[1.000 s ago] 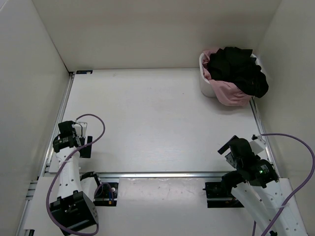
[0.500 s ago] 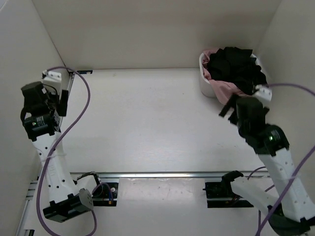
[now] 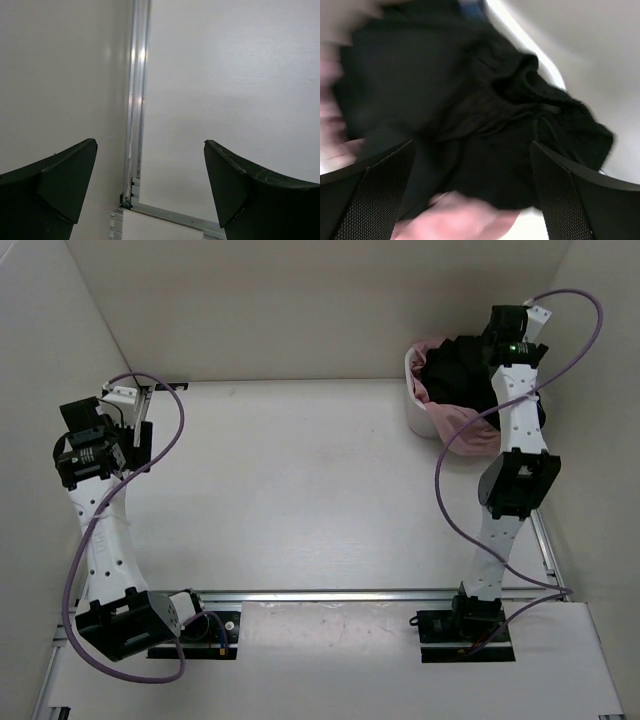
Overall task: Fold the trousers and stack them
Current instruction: Grab the trousers from the pile, then move the trousers to the center of the board
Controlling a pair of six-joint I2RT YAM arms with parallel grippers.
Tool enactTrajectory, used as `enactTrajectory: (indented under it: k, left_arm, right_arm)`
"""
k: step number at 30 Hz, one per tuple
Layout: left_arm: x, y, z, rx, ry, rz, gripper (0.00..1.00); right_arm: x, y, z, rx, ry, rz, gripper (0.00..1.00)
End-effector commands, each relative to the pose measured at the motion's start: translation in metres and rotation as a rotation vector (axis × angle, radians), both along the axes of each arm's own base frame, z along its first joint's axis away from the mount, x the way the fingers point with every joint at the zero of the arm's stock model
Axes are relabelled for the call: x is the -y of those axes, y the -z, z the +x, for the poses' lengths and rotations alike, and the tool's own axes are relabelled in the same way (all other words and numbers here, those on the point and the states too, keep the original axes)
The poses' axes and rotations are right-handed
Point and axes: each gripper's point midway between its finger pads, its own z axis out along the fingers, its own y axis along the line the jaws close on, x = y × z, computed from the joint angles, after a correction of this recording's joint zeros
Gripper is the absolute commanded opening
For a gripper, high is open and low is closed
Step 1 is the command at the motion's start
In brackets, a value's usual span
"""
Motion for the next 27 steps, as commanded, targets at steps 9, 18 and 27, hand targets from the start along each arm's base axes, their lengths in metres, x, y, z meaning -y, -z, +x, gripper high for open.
enactTrajectory:
  k: [9, 18, 27]
  left_arm:
    - [0.006, 0.038, -0.005, -0.083, -0.039, -0.075, 1.00]
    - [0.011, 0.035, -0.005, -0.062, -0.035, -0.096, 1.00]
    - [0.016, 0.031, -0.018, -0.031, -0.046, -0.100, 1.00]
  right_arm:
    - [0.026, 0.081, 0.017, -0.132, 0.059, 0.000, 0.65]
    - [0.021, -0.065, -0.048, 0.081, 0.097, -0.177, 0.00]
    - [-0.156, -0.257, -0.166, 0.535, -0.227, -0.234, 0.00]
